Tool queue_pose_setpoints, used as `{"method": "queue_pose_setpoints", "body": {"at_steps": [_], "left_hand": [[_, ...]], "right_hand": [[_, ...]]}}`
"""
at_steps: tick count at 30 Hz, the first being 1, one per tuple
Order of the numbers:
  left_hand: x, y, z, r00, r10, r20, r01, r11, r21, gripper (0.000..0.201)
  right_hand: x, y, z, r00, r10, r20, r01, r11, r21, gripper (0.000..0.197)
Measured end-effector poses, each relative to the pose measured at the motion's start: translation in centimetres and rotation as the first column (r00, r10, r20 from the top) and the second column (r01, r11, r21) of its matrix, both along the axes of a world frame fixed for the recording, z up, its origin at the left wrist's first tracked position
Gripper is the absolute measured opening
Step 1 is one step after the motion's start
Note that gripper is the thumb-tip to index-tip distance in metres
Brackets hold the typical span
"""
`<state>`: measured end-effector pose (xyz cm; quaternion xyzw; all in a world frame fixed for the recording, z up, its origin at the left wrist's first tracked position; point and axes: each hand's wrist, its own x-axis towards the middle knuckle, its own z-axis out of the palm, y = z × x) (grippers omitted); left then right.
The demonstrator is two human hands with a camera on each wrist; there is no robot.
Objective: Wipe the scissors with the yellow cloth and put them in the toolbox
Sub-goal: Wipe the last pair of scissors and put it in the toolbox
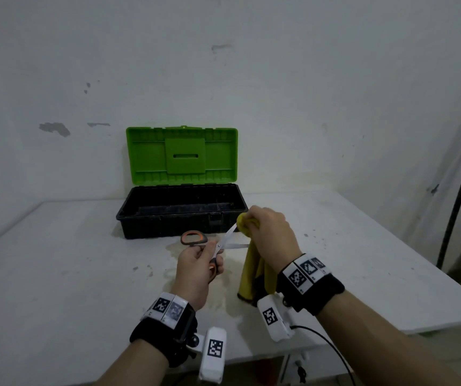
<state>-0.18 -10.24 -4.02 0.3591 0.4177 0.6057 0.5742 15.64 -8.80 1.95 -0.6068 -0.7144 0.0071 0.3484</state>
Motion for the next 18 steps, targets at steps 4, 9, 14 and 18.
{"method": "queue_pose_setpoints", "body": {"at_steps": [4, 9, 14, 18], "left_hand": [[0.0, -0.1, 0.4, 1.0, -0.005, 0.01, 0.005, 1.0, 0.009, 0.03], [0.6, -0.3, 0.7, 0.999, -0.034, -0.012, 0.034, 0.999, 0.037, 0.028], [0.6, -0.5, 0.2, 0.997, -0.005, -0.077, 0.009, 0.999, 0.043, 0.03], [0.5, -0.1, 0.1, 0.992, 0.004, -0.123, 0.002, 0.999, 0.045, 0.03]], "right_hand": [[-0.5, -1.2, 0.4, 0.993, 0.111, -0.036, -0.11, 0.994, 0.027, 0.014], [-1.7, -2.2, -0.5, 0.984, 0.166, 0.059, -0.166, 0.986, -0.01, 0.018], [0.4, -0.2, 0.8, 0.999, -0.043, -0.016, 0.043, 0.999, 0.005, 0.02], [-1.3, -1.9, 0.2, 0.989, 0.132, 0.063, -0.13, 0.99, -0.047, 0.018]]}}
